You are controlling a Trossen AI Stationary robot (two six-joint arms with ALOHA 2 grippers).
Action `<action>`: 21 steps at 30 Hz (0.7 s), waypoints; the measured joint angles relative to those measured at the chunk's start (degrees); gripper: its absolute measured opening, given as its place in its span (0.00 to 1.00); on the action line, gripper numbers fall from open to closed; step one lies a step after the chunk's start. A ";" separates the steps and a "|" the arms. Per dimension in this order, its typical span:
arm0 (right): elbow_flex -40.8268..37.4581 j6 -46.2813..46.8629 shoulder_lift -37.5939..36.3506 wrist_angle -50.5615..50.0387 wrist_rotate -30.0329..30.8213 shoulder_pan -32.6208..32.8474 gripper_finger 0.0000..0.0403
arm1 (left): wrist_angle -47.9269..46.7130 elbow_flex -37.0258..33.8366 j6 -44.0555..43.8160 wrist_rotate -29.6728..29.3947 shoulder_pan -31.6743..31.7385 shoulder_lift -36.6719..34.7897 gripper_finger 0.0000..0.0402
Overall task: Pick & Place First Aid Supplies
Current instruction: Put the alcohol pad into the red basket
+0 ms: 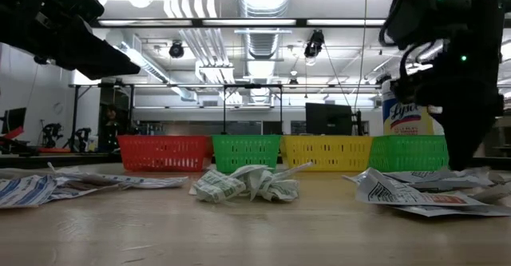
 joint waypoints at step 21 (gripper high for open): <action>6.24 -31.20 -0.13 23.92 -0.91 0.38 0.02 | 0.00 0.00 -2.25 2.52 0.00 0.00 0.42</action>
